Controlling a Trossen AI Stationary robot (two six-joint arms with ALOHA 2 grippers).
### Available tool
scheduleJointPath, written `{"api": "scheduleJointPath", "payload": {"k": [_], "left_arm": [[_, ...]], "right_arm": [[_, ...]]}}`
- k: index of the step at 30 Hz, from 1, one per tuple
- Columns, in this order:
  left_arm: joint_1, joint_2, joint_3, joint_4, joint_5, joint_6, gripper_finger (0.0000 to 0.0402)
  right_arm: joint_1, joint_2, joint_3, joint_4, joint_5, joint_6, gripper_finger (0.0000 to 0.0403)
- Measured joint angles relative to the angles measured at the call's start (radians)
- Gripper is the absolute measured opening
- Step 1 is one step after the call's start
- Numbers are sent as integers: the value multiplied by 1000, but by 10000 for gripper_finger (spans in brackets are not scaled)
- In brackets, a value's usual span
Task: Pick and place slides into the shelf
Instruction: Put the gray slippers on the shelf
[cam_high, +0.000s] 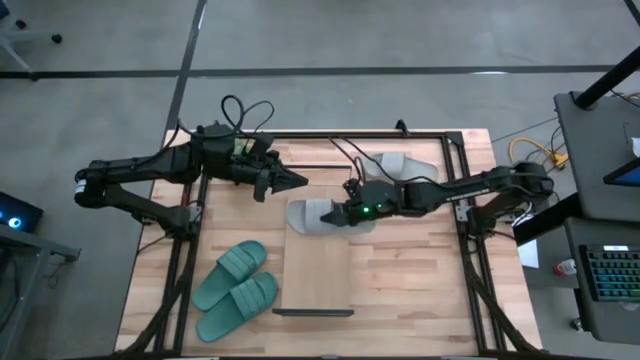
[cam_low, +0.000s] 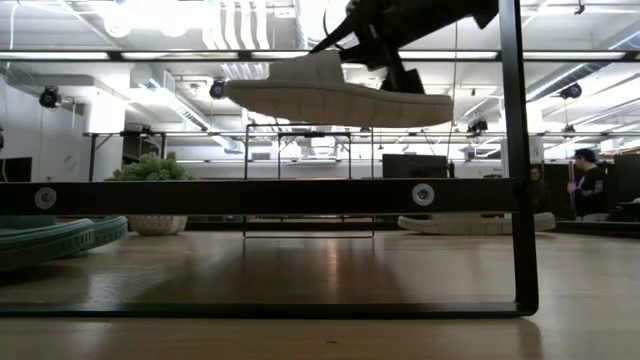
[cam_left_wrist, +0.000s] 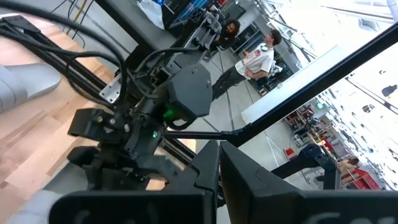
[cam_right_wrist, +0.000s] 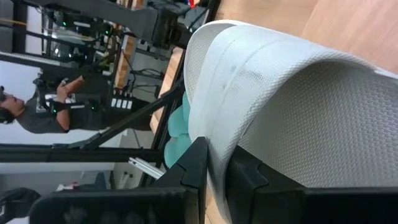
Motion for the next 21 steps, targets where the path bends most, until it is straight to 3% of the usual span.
{"api": "scheduleJointPath", "payload": {"k": [11,21], "left_arm": [[0,-2,0,-1,27,-18,0],[0,-2,0,-3,31,-10,0]], "right_arm": [[-4,122,87,-19,-35,-23,34],[-6,138,100,-20,-43,-30,34]]}}
